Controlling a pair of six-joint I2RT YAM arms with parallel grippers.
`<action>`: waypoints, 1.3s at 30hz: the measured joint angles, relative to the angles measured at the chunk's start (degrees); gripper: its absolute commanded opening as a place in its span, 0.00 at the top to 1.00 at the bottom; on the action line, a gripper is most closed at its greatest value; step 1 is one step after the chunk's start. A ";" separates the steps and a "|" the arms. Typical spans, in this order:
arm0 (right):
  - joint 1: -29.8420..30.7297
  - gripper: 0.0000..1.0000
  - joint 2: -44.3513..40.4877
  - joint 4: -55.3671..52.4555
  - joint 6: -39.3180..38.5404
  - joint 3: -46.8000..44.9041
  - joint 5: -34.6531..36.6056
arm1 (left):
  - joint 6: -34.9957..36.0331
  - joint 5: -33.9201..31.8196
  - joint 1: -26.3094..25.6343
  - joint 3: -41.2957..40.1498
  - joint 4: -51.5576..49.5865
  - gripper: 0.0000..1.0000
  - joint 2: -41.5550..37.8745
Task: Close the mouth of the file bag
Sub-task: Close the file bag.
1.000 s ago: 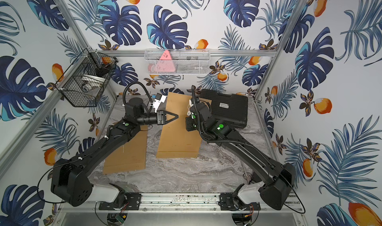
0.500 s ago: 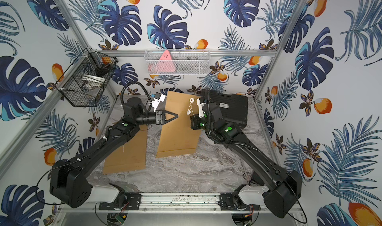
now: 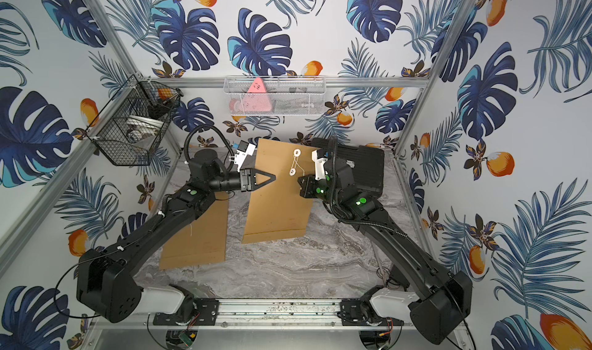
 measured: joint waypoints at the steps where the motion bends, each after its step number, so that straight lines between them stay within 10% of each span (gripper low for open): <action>1: -0.76 1.00 0.04 0.15 0.79 -0.02 -1.46 | 0.00 0.17 0.07 0.17 0.00 1.00 0.00; 11: -6.34 1.00 2.86 -0.15 2.80 2.25 -10.36 | -1.53 4.22 0.31 0.28 2.75 1.00 -0.76; 39: -8.79 1.00 9.09 -28.22 -4.59 24.87 -7.74 | 12.24 -0.90 1.62 2.29 -15.50 1.00 -2.47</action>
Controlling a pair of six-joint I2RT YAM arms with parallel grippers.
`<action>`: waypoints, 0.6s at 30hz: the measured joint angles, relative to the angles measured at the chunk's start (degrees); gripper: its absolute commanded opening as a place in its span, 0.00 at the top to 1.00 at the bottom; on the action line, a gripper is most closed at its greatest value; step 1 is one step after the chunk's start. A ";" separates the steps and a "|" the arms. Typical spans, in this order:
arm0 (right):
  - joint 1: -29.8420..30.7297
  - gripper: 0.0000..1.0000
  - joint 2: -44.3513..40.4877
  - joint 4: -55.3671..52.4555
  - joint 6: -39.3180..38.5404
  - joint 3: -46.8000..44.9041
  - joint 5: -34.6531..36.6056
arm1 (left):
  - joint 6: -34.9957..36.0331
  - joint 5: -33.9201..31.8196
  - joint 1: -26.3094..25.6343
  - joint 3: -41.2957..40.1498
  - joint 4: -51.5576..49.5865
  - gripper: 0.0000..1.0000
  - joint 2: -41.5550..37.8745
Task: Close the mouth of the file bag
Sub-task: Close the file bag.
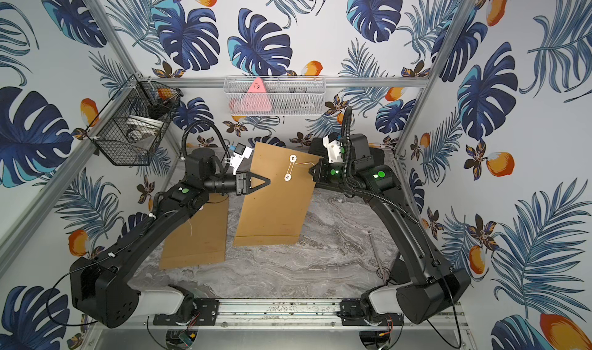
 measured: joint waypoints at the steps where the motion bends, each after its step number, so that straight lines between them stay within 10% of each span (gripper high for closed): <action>1: 0.00 1.00 1.01 -1.25 -0.68 1.20 1.20 | 0.02 0.00 0.02 -0.22 0.00 1.00 -0.26; 18: 0.04 1.00 7.89 -8.98 -3.78 10.43 9.05 | -0.31 0.94 -1.42 -3.19 0.48 1.00 -1.05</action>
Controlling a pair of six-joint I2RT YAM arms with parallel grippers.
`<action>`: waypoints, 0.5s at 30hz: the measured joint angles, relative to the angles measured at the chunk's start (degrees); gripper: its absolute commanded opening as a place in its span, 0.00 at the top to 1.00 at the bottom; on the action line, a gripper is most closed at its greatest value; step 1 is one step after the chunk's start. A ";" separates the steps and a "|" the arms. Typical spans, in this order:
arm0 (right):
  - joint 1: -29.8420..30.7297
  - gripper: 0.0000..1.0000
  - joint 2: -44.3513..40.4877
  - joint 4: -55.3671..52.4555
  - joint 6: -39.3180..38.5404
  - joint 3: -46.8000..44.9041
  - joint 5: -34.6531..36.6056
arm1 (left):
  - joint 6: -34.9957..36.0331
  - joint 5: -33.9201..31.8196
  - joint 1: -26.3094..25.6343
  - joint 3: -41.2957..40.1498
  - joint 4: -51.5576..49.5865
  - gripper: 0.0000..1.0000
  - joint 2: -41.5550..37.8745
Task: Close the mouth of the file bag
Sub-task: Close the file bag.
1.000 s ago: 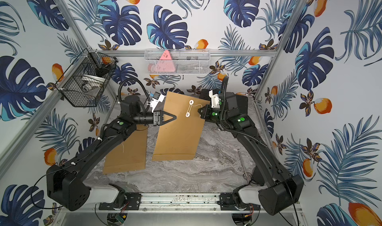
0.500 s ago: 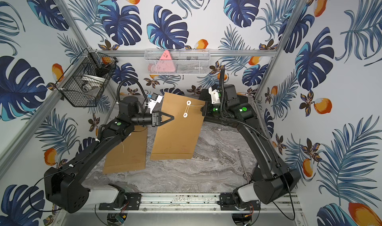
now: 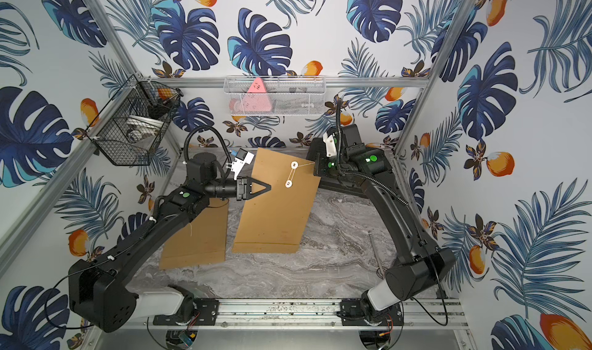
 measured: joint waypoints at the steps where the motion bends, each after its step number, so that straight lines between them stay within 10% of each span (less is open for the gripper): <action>1: 0.00 1.00 0.33 -0.39 -0.02 0.74 0.22 | 0.02 -0.11 -0.28 -0.17 -0.07 1.00 0.11; 15: 8.28 1.00 10.01 -10.01 -1.53 16.15 7.48 | 4.15 -3.41 -3.19 0.15 -4.42 1.00 1.92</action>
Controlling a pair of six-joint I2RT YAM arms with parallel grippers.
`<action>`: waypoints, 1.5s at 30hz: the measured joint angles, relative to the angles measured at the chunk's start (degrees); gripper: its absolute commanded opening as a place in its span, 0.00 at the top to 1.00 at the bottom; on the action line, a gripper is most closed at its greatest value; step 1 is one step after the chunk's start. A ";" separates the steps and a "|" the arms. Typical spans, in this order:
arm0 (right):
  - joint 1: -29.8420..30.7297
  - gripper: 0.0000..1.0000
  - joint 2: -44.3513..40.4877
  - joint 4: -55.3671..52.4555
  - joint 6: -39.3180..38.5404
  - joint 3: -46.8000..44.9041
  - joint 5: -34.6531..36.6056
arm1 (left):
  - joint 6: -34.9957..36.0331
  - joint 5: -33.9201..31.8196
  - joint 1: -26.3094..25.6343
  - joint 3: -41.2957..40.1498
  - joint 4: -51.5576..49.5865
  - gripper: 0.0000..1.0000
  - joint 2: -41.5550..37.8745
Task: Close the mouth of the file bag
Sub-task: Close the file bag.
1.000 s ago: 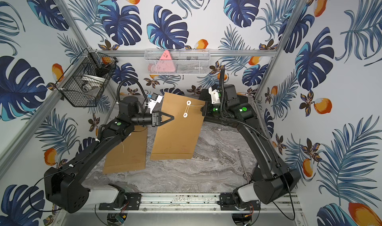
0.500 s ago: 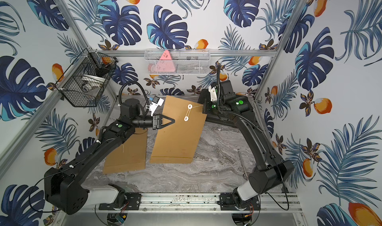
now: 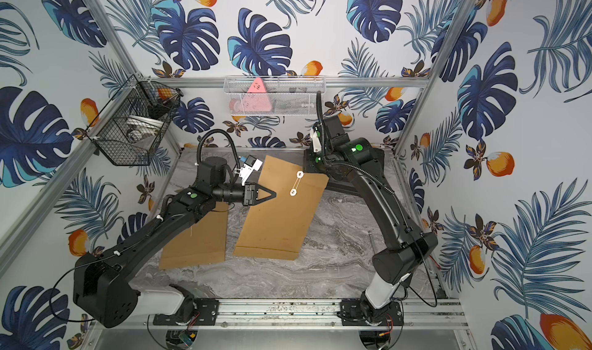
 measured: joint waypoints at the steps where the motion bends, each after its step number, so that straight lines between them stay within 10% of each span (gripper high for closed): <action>1: 1.18 1.00 0.81 -0.57 -0.22 1.27 1.40 | 0.24 -0.09 -0.07 -0.02 -0.20 1.00 0.11; 11: 8.66 1.00 4.61 -4.35 -1.01 6.82 11.63 | 0.42 -1.09 -0.20 -1.64 -1.25 1.00 0.66; 45: 7.56 1.00 -7.54 6.29 6.08 -11.85 8.26 | -0.79 -2.93 0.24 -0.90 0.17 1.00 0.94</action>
